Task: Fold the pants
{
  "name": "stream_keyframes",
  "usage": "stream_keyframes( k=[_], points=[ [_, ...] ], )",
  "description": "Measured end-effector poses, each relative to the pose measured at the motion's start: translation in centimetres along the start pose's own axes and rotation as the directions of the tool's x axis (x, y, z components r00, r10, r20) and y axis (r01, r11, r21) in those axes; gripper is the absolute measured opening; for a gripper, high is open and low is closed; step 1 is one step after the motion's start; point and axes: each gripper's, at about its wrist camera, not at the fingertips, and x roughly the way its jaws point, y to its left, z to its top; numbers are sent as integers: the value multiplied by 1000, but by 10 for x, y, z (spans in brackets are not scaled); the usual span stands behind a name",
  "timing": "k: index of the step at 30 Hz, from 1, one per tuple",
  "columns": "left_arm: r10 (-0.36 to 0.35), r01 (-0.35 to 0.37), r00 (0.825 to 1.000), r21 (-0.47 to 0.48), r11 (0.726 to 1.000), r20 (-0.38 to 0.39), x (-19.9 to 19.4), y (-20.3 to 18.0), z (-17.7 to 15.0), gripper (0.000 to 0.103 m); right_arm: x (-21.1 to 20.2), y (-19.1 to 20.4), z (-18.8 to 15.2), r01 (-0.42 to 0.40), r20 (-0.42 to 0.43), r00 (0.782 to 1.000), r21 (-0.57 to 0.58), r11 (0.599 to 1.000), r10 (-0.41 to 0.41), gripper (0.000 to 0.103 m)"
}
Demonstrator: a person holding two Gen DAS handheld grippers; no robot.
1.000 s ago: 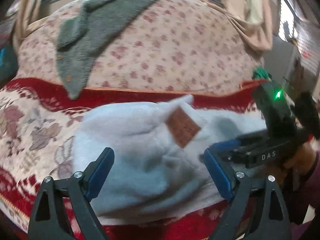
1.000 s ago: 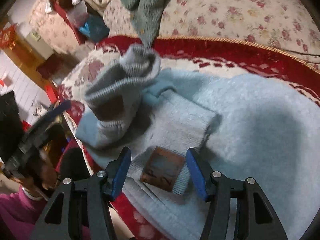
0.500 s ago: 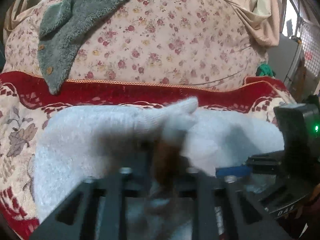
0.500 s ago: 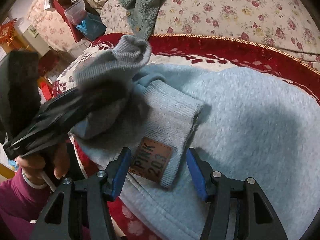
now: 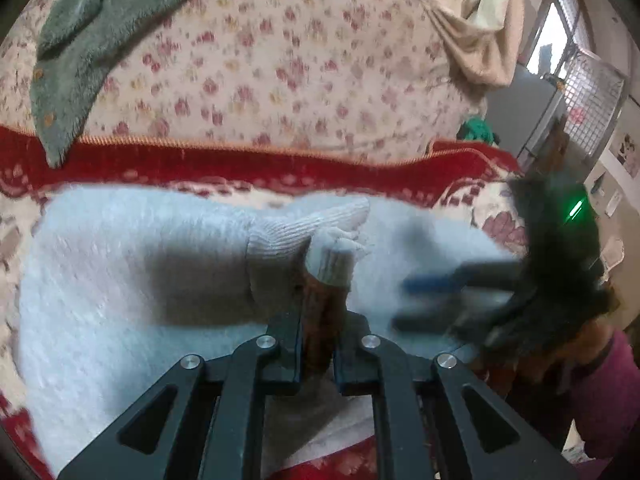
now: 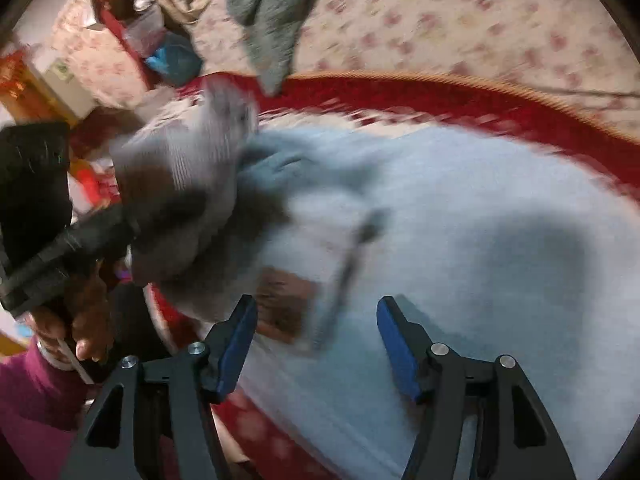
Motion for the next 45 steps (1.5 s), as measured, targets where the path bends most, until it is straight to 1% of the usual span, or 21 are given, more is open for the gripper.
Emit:
stream_keyframes(
  k=[3,5,7,8,9,10,11,12,15,19,21,22,23,25,28,31,34,38,41,42,45],
  points=[
    [-4,5,1000,-20,1000,4,12,-7,-7,10,-22,-12,5,27,58,998,43,999,-29,67],
    [24,-24,1000,-14,1000,7,18,-9,-12,10,-31,-11,11,4,103,995,57,998,-9,67],
    [48,-48,998,4,999,31,22,-13,-18,15,-33,-5,19,-29,135,991,59,998,20,67],
    [45,-45,998,9,999,45,22,-15,-22,25,-32,-1,22,-39,143,989,57,998,31,67],
    [27,-28,998,14,1000,58,21,-18,-24,45,-29,3,26,-46,144,989,48,998,38,67],
    [-3,2,997,18,1000,71,20,-21,-27,56,-23,9,32,-43,141,989,37,998,37,67],
    [-21,19,996,27,999,82,18,-26,-28,73,-18,15,36,-32,137,990,23,999,29,67],
    [-21,17,996,47,999,87,16,-32,-30,80,-13,21,40,-17,130,991,-4,1000,18,67],
    [9,-18,996,109,994,84,14,-42,-32,81,2,37,47,-3,80,997,-91,996,11,67],
    [-32,26,996,74,997,85,8,-34,-35,81,23,49,51,-46,-5,999,-202,978,46,67],
    [-50,45,995,64,997,83,7,-31,-37,81,34,47,54,39,-2,999,-232,972,-40,67],
    [-55,50,995,61,997,80,7,-30,-37,81,42,42,58,77,-13,997,-229,970,-82,67],
    [-60,56,995,55,997,78,8,-29,-39,81,48,36,60,84,-25,995,-214,973,-92,67],
    [-64,60,995,51,997,81,11,-27,-41,81,61,20,63,57,-54,996,-140,989,-65,71],
    [-74,71,994,41,997,78,13,-25,-43,80,68,9,56,55,-37,998,-116,992,-60,76],
    [-61,58,995,45,997,73,9,-28,-42,81,58,5,54,47,-37,998,-74,996,-50,77],
    [-53,52,996,15,999,78,1,-26,-41,81,36,16,49,76,-4,997,-110,991,-77,80],
    [7,-8,999,28,1000,49,2,-29,-41,81,23,28,36,44,-20,999,-161,986,-48,80],
    [51,-52,999,35,998,18,2,-33,-40,81,33,29,25,114,-46,991,-202,973,-126,80],
    [73,-73,997,44,996,5,4,-35,-40,81,38,25,23,139,-56,987,-195,971,-152,79],
    [104,-104,995,47,994,-4,0,-38,-40,81,38,13,23,112,-55,991,-120,986,-119,79]
  ],
)
